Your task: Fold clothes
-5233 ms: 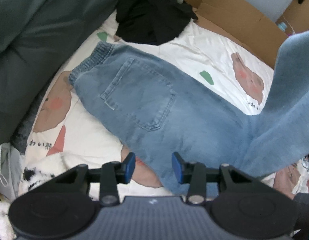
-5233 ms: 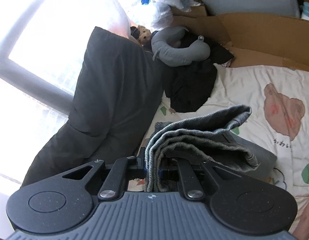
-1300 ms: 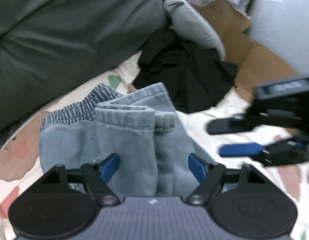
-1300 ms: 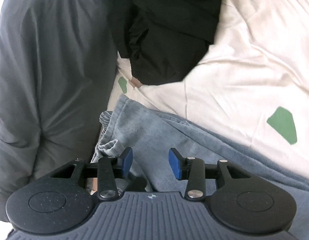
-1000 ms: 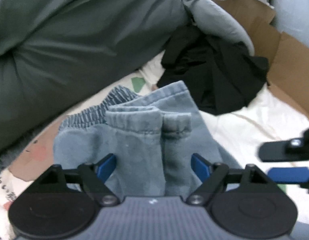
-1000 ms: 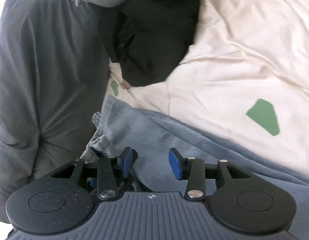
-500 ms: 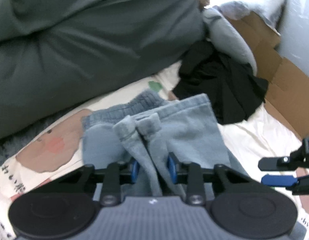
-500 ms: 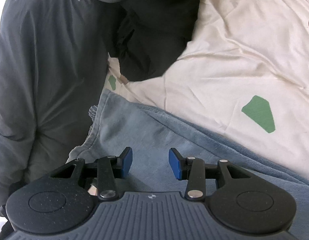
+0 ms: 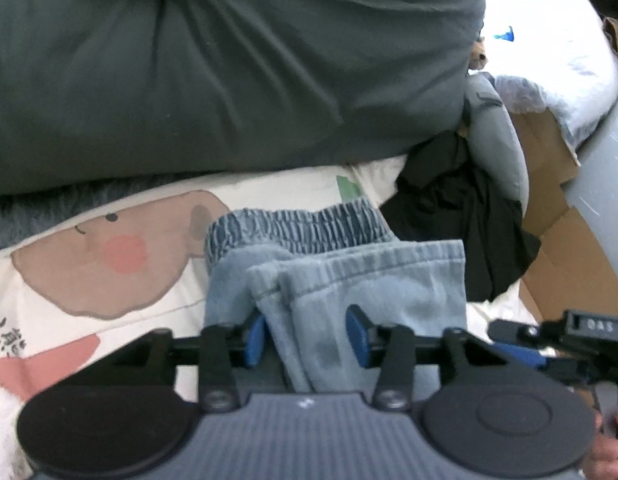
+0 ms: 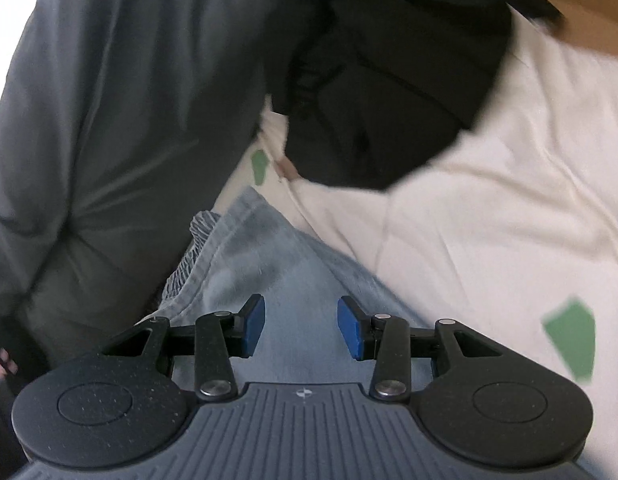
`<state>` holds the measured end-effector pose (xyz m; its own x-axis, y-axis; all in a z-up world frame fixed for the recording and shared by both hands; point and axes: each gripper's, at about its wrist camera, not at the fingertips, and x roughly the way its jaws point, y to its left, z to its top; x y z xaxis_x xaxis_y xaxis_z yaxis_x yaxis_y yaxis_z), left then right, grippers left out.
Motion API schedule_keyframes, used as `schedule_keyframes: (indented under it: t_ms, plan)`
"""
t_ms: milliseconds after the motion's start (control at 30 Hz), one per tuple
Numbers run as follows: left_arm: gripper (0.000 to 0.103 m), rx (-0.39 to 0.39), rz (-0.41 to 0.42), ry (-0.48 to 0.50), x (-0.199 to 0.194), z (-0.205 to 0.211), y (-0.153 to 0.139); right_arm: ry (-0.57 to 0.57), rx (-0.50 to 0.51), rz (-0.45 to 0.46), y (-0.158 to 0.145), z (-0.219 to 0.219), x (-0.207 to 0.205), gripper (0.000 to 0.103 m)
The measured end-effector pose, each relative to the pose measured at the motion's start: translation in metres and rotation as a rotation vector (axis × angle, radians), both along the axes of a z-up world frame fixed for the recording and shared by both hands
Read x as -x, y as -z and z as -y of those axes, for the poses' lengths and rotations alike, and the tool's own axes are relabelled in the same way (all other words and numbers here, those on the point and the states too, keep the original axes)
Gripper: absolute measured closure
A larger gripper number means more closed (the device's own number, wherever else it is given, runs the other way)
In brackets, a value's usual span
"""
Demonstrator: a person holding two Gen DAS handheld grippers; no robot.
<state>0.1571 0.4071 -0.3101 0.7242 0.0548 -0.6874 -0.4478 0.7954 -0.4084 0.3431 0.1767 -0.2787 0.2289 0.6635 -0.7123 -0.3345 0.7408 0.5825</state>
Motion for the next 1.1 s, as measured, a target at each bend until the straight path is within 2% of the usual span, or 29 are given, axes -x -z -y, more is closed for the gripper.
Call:
schedule_keyframes:
  t_ms: [100, 133, 167, 233, 367, 467, 567, 633, 667, 700, 800, 967, 1100]
  plan:
    - [0.052, -0.010, 0.015, -0.010, -0.002, -0.003, 0.002, -0.062, 0.030, 0.057, 0.000, -0.019, -0.013, 0.056]
    - [0.055, -0.006, 0.020, -0.017, -0.002, -0.004, 0.003, -0.080, 0.044, 0.079, 0.000, -0.026, -0.017, 0.056]
    - [0.064, 0.009, 0.023, -0.027, -0.001, -0.006, 0.003, -0.098, 0.056, 0.101, 0.000, -0.032, -0.021, 0.056]
    - [0.074, 0.025, 0.020, -0.038, -0.001, -0.011, 0.003, -0.135, 0.060, 0.134, 0.000, -0.043, -0.029, 0.056]
    - [0.081, 0.017, 0.019, -0.019, 0.003, -0.014, 0.001, -0.200, 0.054, 0.178, 0.001, -0.065, -0.043, 0.056]
    - [0.082, -0.003, 0.018, 0.000, 0.004, -0.015, 0.002, -0.258, 0.057, 0.194, 0.007, -0.081, -0.049, 0.056]
    - [0.082, 0.007, 0.011, -0.004, 0.004, -0.019, 0.005, -0.323, 0.011, 0.231, 0.010, -0.091, -0.048, 0.056]
    - [0.082, 0.002, 0.019, 0.003, 0.004, -0.017, 0.002, -0.346, 0.029, 0.260, 0.009, -0.095, -0.048, 0.064]
    - [0.083, -0.001, 0.022, 0.006, 0.005, -0.016, -0.001, -0.350, 0.032, 0.272, 0.006, -0.094, -0.046, 0.072]
    - [0.083, -0.003, 0.025, 0.009, 0.005, -0.015, -0.003, -0.350, 0.029, 0.285, 0.002, -0.092, -0.044, 0.079]
    - [0.083, -0.009, 0.028, 0.008, 0.005, -0.013, -0.009, -0.352, 0.008, 0.318, -0.018, -0.082, -0.035, 0.083]
    - [0.083, -0.024, 0.043, 0.014, -0.002, -0.011, -0.021, -0.364, 0.023, 0.359, -0.053, -0.083, -0.037, 0.086]
    - [0.083, -0.024, 0.048, 0.005, -0.005, -0.015, -0.030, -0.373, 0.050, 0.376, -0.067, -0.090, -0.042, 0.086]
